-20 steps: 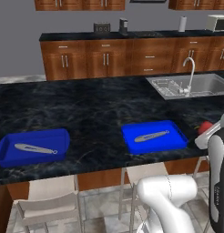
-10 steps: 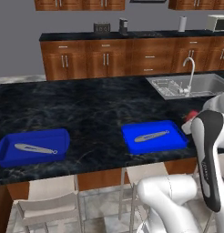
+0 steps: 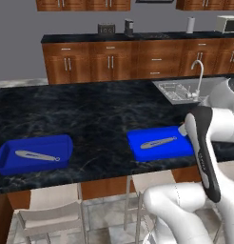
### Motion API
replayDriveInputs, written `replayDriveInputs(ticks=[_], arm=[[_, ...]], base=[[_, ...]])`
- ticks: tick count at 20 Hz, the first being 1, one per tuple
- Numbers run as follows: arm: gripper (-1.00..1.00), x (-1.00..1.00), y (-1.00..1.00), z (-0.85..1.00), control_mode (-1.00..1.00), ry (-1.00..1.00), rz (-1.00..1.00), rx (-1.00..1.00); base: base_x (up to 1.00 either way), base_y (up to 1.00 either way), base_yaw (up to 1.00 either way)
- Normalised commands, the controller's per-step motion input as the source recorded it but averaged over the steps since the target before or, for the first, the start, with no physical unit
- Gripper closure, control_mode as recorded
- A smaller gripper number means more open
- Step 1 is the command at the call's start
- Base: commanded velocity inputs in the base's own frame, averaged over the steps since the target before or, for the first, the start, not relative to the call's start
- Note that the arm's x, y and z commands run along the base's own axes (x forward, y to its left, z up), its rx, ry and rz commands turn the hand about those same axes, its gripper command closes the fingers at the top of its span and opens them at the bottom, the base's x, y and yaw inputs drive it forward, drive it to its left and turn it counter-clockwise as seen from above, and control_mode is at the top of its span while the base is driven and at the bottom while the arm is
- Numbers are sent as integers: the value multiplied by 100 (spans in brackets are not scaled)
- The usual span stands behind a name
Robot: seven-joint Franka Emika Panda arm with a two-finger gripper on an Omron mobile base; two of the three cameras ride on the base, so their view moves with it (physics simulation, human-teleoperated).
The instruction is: Gather the bell pepper and corn from the fridge and place them on a tray on the dining counter. Then gather the chicken drumsticks from the fridge and place them on the other tray.
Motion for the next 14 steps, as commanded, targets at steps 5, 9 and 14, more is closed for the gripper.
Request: replayDriveInputs(ticks=[5, 9, 14], arm=[[100, 7, 19, -49, -100, 0, -12, 13], [100, 14, 17, -33, -100, 4, -13, 16], [100, 38, 12, -13, -100, 17, -7, 13]], base=[[0, 0, 0], [0, 0, 0], [0, 0, 0]])
